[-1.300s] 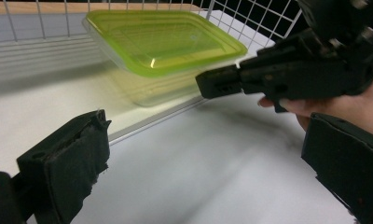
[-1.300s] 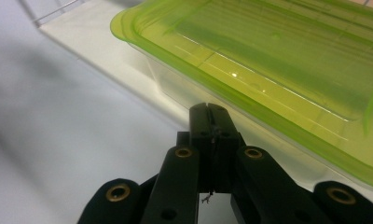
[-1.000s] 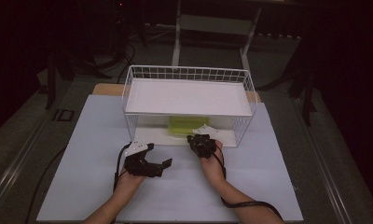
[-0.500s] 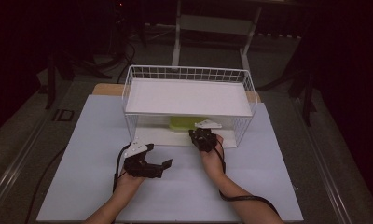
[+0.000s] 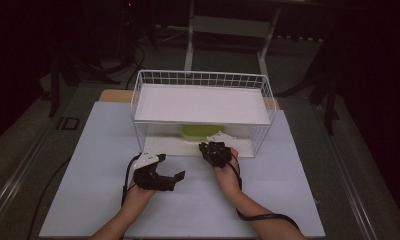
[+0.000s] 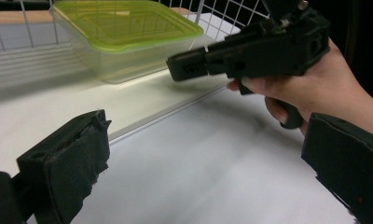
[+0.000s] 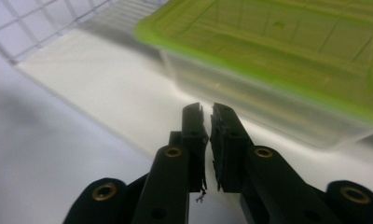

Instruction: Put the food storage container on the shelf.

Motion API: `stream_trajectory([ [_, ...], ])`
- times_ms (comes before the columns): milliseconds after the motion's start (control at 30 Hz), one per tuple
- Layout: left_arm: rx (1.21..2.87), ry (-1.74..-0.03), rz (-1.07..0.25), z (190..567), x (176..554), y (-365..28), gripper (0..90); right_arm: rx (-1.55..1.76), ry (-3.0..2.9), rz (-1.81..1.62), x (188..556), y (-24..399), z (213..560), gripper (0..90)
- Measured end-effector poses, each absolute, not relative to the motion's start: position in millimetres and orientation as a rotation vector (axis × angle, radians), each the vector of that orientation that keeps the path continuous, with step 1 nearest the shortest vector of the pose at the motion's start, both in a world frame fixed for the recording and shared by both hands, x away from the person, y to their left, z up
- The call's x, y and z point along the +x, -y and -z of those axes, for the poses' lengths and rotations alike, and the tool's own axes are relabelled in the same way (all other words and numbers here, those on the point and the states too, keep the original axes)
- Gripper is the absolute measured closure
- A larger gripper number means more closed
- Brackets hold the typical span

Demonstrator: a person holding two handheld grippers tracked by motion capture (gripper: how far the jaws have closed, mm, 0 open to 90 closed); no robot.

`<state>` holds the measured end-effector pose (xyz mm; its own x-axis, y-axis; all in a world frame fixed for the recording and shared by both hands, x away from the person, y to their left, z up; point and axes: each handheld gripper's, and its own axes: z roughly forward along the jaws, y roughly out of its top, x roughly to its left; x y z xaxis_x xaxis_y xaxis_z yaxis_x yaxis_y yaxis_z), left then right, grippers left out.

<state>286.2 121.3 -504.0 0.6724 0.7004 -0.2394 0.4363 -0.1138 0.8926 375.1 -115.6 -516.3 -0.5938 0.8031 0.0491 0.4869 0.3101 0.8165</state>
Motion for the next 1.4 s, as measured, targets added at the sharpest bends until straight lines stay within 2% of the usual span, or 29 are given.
stream_trajectory([
  [133,1.725,-0.910,-0.280,502.2,286.7,-123.3,1.5,1.137,-2.223,-1.216,363.5,118.0,513.5,77.5],
  [200,1.714,-0.897,-0.275,501.0,286.1,-123.9,1.5,1.138,-2.214,-1.218,359.1,119.9,511.3,70.5],
  [367,1.699,-0.872,-0.303,498.6,283.4,-122.0,1.6,1.119,-2.208,-1.236,346.9,124.9,503.2,44.9],
  [567,1.728,-0.825,-0.247,490.5,284.2,-118.9,1.6,1.099,-2.237,-1.321,336.1,135.2,491.7,16.8],
  [667,1.730,-0.801,-0.212,486.1,282.7,-118.6,1.6,1.109,-2.233,-1.376,331.2,142.6,486.3,12.9],
  [1400,1.742,-0.751,-0.195,480.1,258.6,-135.9,1.5,1.057,-2.278,-1.394,293.1,177.6,472.2,14.1],
])
